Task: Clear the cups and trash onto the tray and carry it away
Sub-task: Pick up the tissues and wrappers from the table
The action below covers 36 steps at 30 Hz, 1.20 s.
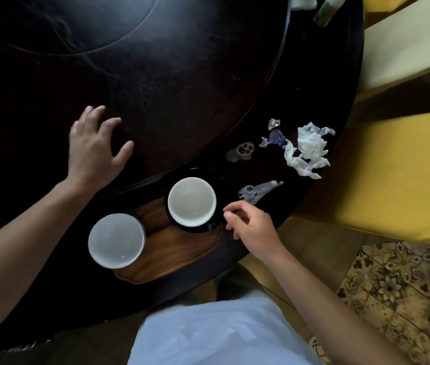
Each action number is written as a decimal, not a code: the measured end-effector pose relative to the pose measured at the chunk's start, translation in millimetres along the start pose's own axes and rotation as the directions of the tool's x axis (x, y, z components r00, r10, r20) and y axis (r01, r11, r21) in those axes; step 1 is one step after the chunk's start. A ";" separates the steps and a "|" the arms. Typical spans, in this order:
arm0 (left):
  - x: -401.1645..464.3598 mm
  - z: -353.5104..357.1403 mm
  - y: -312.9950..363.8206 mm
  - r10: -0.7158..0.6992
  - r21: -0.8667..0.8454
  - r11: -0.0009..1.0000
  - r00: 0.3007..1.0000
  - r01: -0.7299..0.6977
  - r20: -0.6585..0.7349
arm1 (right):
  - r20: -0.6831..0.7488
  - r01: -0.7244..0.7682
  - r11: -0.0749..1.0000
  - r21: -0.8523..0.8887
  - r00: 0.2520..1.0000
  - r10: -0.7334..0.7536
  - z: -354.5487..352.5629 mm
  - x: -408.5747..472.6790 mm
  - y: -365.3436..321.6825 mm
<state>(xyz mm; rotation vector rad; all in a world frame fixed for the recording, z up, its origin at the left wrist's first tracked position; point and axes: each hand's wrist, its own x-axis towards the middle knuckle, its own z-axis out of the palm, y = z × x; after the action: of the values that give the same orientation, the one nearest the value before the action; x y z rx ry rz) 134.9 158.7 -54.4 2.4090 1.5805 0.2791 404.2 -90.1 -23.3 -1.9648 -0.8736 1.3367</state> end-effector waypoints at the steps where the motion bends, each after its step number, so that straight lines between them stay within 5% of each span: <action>1: 10.2 1.4 23.0 0.097 -0.030 0.995 0.995 -0.098 -0.031 | -0.057 0.030 0.999 -0.014 0.998 -0.031 -16.1 4.2 -1.9; 8: 79.0 55.1 167.5 0.600 -0.062 0.796 0.799 -0.602 -0.043 | -0.472 0.122 0.879 -0.462 0.805 -0.360 -153.8 59.6 22.5; 16: 129.1 129.2 244.2 0.770 -0.003 0.576 0.542 -0.817 0.337 | -0.293 -0.026 0.730 -0.683 0.925 -0.242 -213.8 138.2 65.3; 24: 146.7 132.8 272.4 0.745 0.028 0.522 0.471 -0.853 0.472 | -0.234 -0.004 0.661 -0.750 0.937 -0.259 -212.6 170.2 69.1; 36: 134.9 129.1 292.0 0.722 -0.145 0.637 0.520 -0.757 0.457 | -0.293 0.003 0.771 -0.636 0.924 -0.245 -207.4 183.4 69.0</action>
<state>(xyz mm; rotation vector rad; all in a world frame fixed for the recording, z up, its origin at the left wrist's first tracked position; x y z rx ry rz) 480.2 158.0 -84.3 2.7772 0.2688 -0.2449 663.1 -10.3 -112.5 -2.4837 -1.3559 0.5833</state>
